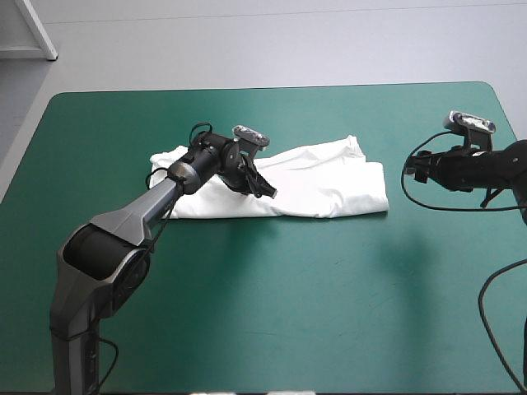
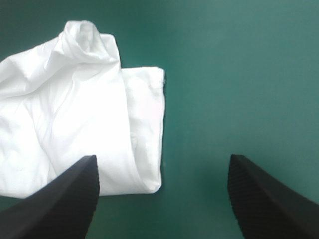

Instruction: Fold the cloth

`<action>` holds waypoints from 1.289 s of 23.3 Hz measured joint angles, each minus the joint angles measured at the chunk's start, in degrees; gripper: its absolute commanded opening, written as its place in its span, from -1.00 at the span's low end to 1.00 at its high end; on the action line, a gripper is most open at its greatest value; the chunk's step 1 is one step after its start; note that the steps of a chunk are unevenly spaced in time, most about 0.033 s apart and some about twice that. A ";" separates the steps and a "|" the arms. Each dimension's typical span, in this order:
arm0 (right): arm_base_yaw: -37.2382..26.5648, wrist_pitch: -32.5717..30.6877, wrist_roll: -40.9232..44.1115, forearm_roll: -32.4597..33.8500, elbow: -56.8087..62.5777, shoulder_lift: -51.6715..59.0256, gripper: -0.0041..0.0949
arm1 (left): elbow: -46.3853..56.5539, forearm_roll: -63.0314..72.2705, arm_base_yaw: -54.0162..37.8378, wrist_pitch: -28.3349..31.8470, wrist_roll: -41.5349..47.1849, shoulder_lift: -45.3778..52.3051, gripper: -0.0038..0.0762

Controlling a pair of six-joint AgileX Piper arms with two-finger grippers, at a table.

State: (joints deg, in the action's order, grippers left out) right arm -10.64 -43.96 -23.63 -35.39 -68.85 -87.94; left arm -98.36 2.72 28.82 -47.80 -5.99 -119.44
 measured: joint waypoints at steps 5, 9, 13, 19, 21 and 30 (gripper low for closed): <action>-0.05 -0.51 -5.75 -7.36 2.49 -3.97 0.44 | -0.65 -0.25 0.96 0.56 0.06 -1.46 -0.86; -0.05 -0.93 -10.95 -15.06 2.57 -9.10 0.44 | -1.02 -1.23 1.59 0.07 0.11 -1.80 -0.86; -0.05 -1.43 -13.97 -21.11 2.57 -13.64 0.44 | -1.13 -2.29 2.10 0.00 0.11 -1.83 -0.86; 0.41 -3.42 -17.80 -28.93 2.39 -19.34 0.44 | -1.13 -2.14 2.10 0.00 0.21 -1.88 -0.86; 2.26 -3.04 -18.66 -30.27 2.14 -19.79 0.44 | -1.15 -2.14 2.10 0.00 0.21 -1.89 -0.86; 8.11 1.00 -20.76 -30.88 2.14 -20.94 -0.95 | -1.20 -2.01 2.10 -0.05 0.21 -1.94 -0.86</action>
State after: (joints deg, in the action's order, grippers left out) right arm -2.52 -42.95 -44.38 -66.27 -66.71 -108.88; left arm -99.56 0.71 30.92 -47.85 -5.78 -121.38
